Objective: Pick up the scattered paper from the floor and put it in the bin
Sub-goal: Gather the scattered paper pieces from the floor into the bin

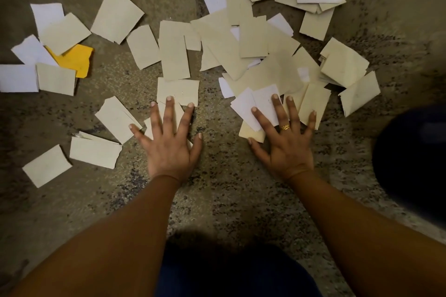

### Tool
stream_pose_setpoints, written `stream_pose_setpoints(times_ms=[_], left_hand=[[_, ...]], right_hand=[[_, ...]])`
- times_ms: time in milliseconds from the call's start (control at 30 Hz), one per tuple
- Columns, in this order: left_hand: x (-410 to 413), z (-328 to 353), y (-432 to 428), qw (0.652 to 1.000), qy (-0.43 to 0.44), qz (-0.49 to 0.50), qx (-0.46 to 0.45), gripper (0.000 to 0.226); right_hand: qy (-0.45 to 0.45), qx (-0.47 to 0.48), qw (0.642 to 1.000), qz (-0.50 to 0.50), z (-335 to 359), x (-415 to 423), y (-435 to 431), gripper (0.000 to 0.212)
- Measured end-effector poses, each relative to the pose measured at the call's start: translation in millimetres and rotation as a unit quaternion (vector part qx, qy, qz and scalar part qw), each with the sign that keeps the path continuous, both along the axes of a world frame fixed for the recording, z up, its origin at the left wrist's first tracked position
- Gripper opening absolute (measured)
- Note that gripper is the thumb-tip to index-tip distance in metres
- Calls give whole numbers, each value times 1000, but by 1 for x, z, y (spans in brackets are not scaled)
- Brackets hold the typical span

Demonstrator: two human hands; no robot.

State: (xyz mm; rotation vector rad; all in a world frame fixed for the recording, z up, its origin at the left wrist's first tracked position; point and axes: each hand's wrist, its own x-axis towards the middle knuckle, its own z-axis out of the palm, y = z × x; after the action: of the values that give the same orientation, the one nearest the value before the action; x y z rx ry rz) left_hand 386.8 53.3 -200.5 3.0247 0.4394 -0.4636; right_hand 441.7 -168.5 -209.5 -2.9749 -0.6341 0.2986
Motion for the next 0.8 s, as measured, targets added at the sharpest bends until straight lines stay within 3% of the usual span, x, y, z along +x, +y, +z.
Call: stream_pose_setpoints(times_ms=[433,533,633,800], left_hand=[[-10,4,0,996,-74,3,-57,70],[-12,10,3,996,-67,-6,-64,75],[-19,15,10,995,-71,5,-73,85],[-15,19,24,994,42,11,-98,114]], right_hand=[[-97,60,993,-7,4,-8,0,59],[-100,70,992,-30,13,-9,5,68],[-52,59,994,-75,28,2,7,94],[149,45,981,-118,41,29,14,117]])
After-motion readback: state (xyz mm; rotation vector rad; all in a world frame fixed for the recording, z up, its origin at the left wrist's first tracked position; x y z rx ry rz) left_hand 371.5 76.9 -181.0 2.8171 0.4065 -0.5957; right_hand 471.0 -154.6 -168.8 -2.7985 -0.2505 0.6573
